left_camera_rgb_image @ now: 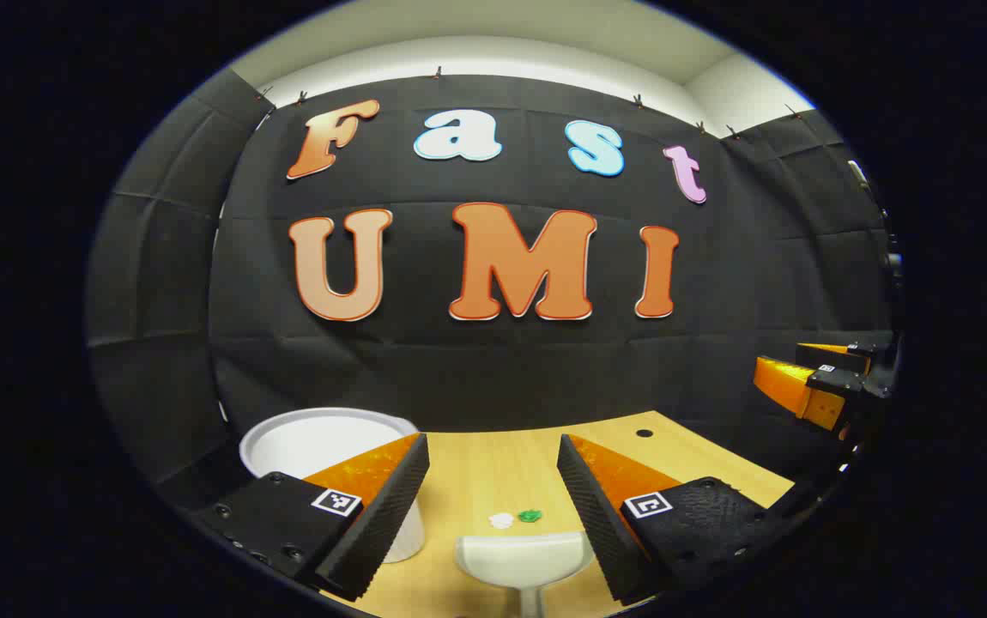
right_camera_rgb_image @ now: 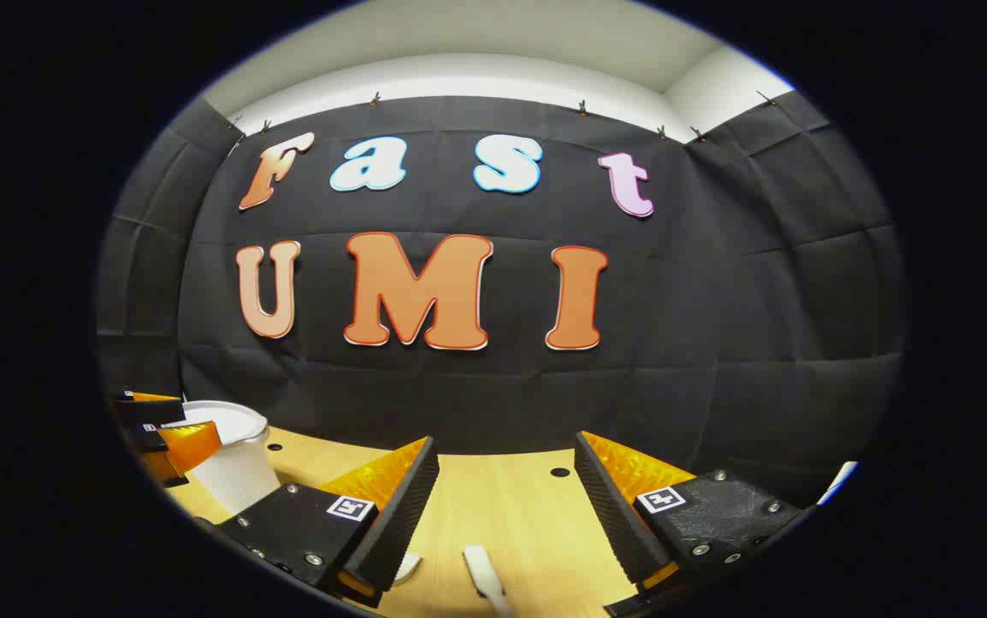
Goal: Pick up the small broom and dustpan from the desktop, sweep the trash into the dustpan with the broom, and then empty the trash into the garbage bin.
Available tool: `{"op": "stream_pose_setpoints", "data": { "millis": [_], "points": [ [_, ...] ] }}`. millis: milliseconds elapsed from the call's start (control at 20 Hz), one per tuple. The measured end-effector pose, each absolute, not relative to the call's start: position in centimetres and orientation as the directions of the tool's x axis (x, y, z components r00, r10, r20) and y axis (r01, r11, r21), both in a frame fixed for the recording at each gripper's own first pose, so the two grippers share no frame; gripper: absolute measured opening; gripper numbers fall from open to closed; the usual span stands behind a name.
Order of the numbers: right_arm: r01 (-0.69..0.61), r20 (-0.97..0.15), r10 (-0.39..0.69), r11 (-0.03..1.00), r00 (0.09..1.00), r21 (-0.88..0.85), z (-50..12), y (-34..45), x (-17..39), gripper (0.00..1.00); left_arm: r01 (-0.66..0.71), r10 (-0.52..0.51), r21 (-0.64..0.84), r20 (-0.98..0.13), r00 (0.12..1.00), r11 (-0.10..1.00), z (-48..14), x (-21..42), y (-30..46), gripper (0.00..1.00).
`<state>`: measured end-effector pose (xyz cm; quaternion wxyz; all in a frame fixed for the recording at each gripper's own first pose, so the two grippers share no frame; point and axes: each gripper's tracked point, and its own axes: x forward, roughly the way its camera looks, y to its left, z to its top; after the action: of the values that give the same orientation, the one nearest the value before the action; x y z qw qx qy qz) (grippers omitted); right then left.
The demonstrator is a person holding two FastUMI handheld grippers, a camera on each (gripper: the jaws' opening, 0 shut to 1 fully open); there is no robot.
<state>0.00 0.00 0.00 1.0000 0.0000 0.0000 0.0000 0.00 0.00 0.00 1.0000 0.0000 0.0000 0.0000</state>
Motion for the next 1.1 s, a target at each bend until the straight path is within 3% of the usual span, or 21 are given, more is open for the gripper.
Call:
{"op": "stream_pose_setpoints", "data": {
  "millis": [50,300,800,1100],
  "points": [
    [-0.019,-0.011,0.018,1.000,1.000,-0.004,-0.2,1.0,-0.1,1.00,-0.011,0.011,-0.005,-0.004,1.000,1.000,-0.3,-0.3,1.0,0.95],
    [-0.064,-0.051,0.063,0.998,0.997,-0.002,-1.2,2.2,0.4,0.95,-0.085,0.085,-0.011,-0.014,0.996,0.996,-0.4,-1.0,3.7,0.95],
    [-0.157,-0.043,0.160,0.986,0.986,0.058,-1.0,-0.2,2.4,0.95,-0.156,0.156,-0.015,-0.031,0.987,0.988,-0.9,-1.8,0.8,0.95],
    [-0.159,-0.051,0.162,0.985,0.985,0.063,-1.6,-2.9,1.8,0.95,-0.161,0.160,-0.021,-0.011,0.987,0.987,-1.0,-1.9,-1.4,0.95]
  ]
}}
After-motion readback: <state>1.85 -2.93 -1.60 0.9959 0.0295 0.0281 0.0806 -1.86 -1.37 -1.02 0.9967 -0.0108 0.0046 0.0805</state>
